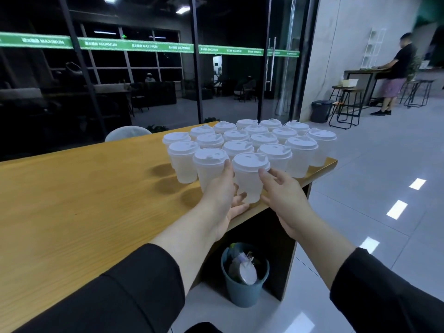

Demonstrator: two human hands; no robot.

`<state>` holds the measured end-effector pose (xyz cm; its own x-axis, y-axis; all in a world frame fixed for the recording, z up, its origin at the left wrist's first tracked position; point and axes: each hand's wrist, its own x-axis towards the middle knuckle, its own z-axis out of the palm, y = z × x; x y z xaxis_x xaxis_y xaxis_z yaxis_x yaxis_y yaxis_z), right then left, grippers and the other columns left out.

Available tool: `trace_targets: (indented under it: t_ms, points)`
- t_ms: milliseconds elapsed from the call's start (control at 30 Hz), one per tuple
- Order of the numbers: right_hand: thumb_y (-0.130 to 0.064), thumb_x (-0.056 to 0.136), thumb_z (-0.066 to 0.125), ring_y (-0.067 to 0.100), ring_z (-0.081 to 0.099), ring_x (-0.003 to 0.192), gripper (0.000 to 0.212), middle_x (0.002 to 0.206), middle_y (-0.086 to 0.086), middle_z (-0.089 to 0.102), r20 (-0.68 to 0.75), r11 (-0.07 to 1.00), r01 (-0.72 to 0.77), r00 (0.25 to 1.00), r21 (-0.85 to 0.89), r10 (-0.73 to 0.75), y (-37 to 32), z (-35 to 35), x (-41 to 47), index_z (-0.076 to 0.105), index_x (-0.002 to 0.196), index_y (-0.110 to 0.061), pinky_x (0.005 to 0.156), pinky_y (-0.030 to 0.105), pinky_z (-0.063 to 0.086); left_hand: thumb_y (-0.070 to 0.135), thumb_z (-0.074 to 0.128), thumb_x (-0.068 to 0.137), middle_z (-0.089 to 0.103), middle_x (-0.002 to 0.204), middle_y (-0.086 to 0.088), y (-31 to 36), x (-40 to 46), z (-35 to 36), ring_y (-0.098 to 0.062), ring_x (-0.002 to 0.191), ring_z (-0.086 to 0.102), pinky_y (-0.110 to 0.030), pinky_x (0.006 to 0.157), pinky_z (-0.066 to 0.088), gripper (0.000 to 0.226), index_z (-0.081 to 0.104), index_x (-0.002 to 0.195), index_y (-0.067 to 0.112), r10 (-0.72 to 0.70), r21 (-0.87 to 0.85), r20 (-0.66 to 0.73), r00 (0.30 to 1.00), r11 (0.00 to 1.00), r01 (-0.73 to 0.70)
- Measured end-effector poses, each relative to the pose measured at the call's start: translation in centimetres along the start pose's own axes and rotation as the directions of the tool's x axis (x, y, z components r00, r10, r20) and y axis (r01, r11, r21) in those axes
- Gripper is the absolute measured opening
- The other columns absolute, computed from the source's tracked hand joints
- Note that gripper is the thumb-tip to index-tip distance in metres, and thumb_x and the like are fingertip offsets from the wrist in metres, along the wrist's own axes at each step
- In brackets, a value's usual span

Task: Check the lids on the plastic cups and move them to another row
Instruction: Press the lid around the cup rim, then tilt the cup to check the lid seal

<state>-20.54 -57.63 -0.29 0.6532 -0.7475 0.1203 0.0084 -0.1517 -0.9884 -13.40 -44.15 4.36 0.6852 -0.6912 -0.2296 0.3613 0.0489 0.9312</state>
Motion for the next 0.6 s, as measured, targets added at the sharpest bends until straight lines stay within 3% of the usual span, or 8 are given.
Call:
trace_targets:
  t_ms: [100,200,267,433,600]
  points:
    - [-0.071,0.086,0.059,0.008,0.055,0.127,0.065,0.134,-0.013,0.062,-0.043,1.000,-0.005,0.999,0.030,0.007,-0.8,-0.2,-1.1,0.060,0.137,-0.031,0.112,0.046,0.045,0.063,0.036,0.105,0.058,0.147,-0.014,0.3,-1.2,-0.6,-0.031,0.124,0.064,-0.050,0.106,0.053,0.063,0.053,0.146,0.018,0.017,0.058,-0.057,0.998,0.998,-0.014]
    - [-0.049,0.102,0.055,0.008,0.062,0.115,0.028,0.118,-0.015,0.066,-0.253,0.993,0.104,0.964,0.051,-0.088,-2.7,-0.1,-2.8,0.062,0.121,-0.031,0.107,0.043,0.051,0.063,0.036,0.105,0.070,0.126,-0.014,0.7,-2.7,-2.2,-0.026,0.104,0.074,-0.044,0.082,0.065,0.062,0.066,0.122,0.011,0.089,0.156,-0.171,0.981,0.986,-0.062]
    - [-0.045,0.103,0.054,0.007,0.066,0.109,0.026,0.115,-0.012,0.069,-0.277,0.980,0.170,0.951,0.108,-0.134,-4.7,0.9,-4.2,0.065,0.118,-0.026,0.101,0.039,0.055,0.063,0.036,0.104,0.077,0.110,-0.009,1.4,-4.0,-3.9,-0.023,0.092,0.078,-0.042,0.074,0.066,0.061,0.069,0.111,0.013,0.167,0.195,-0.216,0.962,0.973,-0.125]
    - [-0.041,0.102,0.057,0.006,0.067,0.113,0.024,0.114,-0.007,0.074,0.058,0.961,0.186,0.978,0.207,-0.201,-9.2,8.7,-7.7,0.071,0.110,-0.024,0.093,0.036,0.059,0.061,0.036,0.105,0.080,0.094,-0.002,4.8,-7.9,-11.3,-0.018,0.085,0.078,-0.044,0.075,0.066,0.057,0.071,0.105,0.016,0.327,0.264,-0.376,0.867,0.935,-0.238]
    - [-0.046,0.101,0.055,-0.002,0.065,0.112,0.025,0.113,-0.017,0.074,0.381,0.961,0.197,0.888,0.194,-0.259,-11.8,21.9,-11.2,0.072,0.110,-0.031,0.101,0.041,0.056,0.059,0.040,0.105,0.079,0.095,-0.003,8.0,-13.2,-23.9,-0.019,0.085,0.077,-0.048,0.077,0.065,0.052,0.070,0.101,0.017,0.419,0.341,-0.596,0.685,0.905,-0.256]
